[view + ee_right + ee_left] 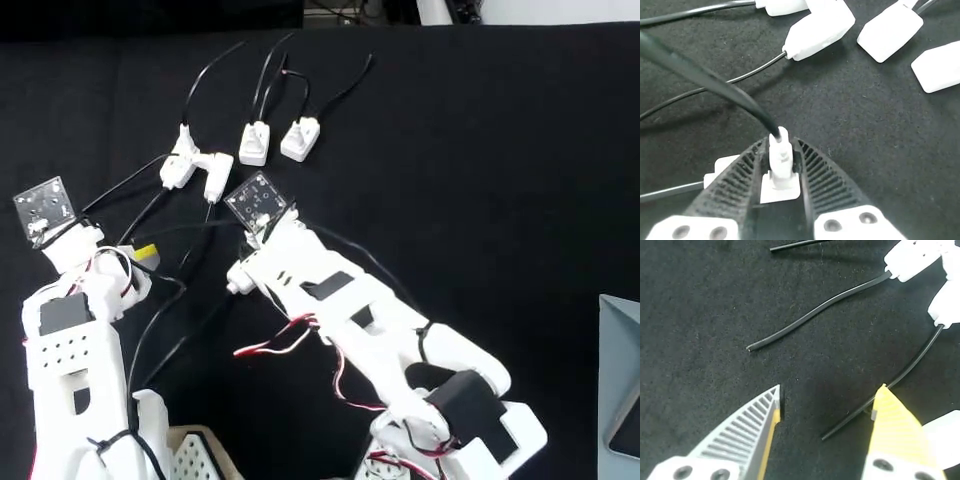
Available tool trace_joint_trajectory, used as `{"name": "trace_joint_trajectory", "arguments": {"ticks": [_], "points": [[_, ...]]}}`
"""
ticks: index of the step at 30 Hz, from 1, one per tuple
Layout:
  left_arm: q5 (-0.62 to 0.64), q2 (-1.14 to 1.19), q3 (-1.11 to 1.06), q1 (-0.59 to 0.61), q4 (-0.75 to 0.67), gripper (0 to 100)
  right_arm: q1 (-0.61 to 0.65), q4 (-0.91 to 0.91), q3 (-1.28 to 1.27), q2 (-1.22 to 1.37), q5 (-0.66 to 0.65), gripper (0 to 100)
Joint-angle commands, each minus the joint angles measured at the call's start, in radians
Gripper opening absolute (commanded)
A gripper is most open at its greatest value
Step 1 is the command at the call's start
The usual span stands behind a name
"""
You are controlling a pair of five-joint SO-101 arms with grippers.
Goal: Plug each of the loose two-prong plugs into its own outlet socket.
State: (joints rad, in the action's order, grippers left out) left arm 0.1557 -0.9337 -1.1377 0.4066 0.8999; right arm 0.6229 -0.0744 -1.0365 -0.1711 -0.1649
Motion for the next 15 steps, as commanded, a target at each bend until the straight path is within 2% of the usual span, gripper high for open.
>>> {"name": "trace_joint_trajectory", "arguments": {"ticks": [1, 8, 15], "points": [[0.008, -0.012, 0.007, 0.002, -0.015, 29, -0.018, -0.032, -0.024, 0.01, -0.002, 1.2], [0.008, -0.012, 0.007, 0.002, -0.015, 29, -0.018, -0.207, 0.027, 0.008, -0.002, 1.2], [0.006, -0.012, 0.007, -0.002, -0.015, 29, -0.018, -0.241, 0.027, -0.027, -0.002, 1.2]]}}
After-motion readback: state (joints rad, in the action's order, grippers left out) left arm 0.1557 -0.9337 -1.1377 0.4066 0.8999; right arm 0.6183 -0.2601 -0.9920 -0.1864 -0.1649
